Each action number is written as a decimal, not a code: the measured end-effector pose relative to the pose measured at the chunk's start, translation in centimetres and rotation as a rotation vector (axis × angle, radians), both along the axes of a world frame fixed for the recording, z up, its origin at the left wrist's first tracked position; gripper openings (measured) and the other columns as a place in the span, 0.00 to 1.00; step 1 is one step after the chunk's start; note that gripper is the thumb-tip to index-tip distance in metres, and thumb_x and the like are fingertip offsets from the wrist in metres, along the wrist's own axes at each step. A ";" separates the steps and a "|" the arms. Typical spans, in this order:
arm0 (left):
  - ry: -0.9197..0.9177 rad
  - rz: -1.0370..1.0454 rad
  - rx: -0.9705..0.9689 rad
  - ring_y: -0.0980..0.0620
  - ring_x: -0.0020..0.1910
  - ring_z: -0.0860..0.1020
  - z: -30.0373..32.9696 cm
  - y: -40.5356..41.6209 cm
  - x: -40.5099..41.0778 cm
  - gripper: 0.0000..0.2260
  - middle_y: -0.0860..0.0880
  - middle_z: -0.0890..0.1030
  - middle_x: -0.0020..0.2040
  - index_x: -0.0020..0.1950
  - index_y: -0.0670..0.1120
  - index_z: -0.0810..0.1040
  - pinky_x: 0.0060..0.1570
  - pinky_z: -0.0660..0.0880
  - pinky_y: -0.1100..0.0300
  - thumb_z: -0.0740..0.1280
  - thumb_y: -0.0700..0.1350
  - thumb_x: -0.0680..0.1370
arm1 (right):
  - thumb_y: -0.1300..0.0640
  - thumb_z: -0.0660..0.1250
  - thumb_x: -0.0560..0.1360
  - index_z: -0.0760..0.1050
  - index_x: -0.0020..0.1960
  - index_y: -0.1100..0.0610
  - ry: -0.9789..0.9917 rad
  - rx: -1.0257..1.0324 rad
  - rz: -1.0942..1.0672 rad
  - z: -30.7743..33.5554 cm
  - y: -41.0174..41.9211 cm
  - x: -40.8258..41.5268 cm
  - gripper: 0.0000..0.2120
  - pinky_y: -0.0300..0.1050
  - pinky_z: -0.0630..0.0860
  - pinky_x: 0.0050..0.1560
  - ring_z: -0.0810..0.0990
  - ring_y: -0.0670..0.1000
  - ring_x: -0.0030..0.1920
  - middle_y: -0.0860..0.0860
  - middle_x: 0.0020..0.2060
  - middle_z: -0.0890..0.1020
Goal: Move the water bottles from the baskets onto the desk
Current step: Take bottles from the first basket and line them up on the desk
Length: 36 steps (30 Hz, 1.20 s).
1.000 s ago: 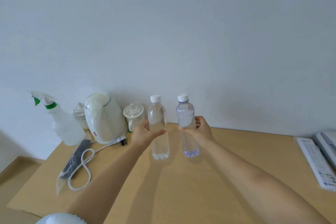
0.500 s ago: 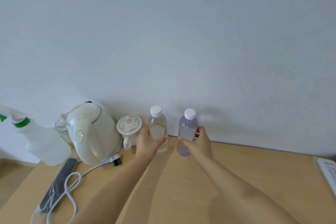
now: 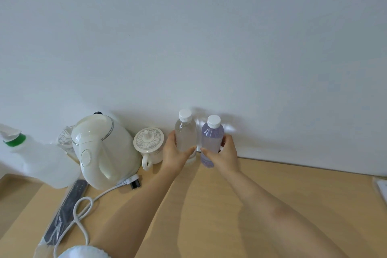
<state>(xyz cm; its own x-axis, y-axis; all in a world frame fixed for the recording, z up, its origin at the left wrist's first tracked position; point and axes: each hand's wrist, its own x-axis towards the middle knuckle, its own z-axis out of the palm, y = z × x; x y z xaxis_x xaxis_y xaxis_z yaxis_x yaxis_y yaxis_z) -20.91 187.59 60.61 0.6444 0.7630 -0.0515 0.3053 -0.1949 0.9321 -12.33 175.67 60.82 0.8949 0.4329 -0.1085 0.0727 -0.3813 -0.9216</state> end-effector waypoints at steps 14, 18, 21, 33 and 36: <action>0.205 0.061 0.299 0.49 0.76 0.56 3.5 -2.3 -4.3 0.37 0.45 0.57 0.76 0.76 0.41 0.53 0.72 0.57 0.55 0.70 0.49 0.74 | 0.52 0.65 0.75 0.56 0.74 0.63 -0.510 -0.271 0.134 4.2 -3.2 -2.2 0.34 0.49 0.63 0.70 0.61 0.56 0.73 0.58 0.73 0.61; 0.324 0.046 0.526 0.46 0.75 0.57 5.5 -3.8 -8.3 0.30 0.44 0.59 0.76 0.74 0.41 0.59 0.71 0.58 0.55 0.65 0.51 0.77 | 0.51 0.61 0.71 0.69 0.66 0.67 -0.746 -0.404 0.336 5.7 -4.5 -4.1 0.29 0.59 0.72 0.62 0.72 0.64 0.65 0.65 0.65 0.72; 0.415 0.097 0.574 0.46 0.71 0.63 6.4 -5.7 -12.2 0.25 0.44 0.66 0.72 0.69 0.41 0.66 0.68 0.62 0.54 0.64 0.52 0.77 | 0.51 0.57 0.72 0.69 0.66 0.66 -0.889 -0.481 0.547 6.9 -5.2 -6.6 0.28 0.58 0.66 0.65 0.70 0.60 0.67 0.62 0.65 0.72; 0.675 0.525 0.382 0.47 0.70 0.66 6.4 -16.8 -33.7 0.27 0.46 0.68 0.71 0.71 0.41 0.64 0.62 0.68 0.53 0.62 0.55 0.78 | 0.49 0.57 0.78 0.61 0.72 0.60 -0.967 -0.438 1.153 7.2 -7.0 -24.7 0.27 0.50 0.51 0.75 0.61 0.54 0.72 0.56 0.72 0.65; 0.712 0.635 0.329 0.47 0.71 0.64 6.3 -18.9 -39.5 0.28 0.45 0.67 0.72 0.72 0.41 0.64 0.65 0.66 0.53 0.62 0.55 0.78 | 0.49 0.56 0.78 0.60 0.73 0.60 -0.974 -0.388 1.277 7.4 -7.0 -30.1 0.27 0.50 0.53 0.74 0.62 0.55 0.72 0.56 0.72 0.65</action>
<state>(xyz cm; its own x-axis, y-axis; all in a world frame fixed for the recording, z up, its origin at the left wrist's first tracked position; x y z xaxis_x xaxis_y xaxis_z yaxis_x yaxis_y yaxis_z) -60.37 168.71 66.88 0.0155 0.9998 0.0093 0.9065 -0.0180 0.4218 -42.44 168.66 68.20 -0.2032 0.9788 -0.0253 0.9574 0.1932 -0.2146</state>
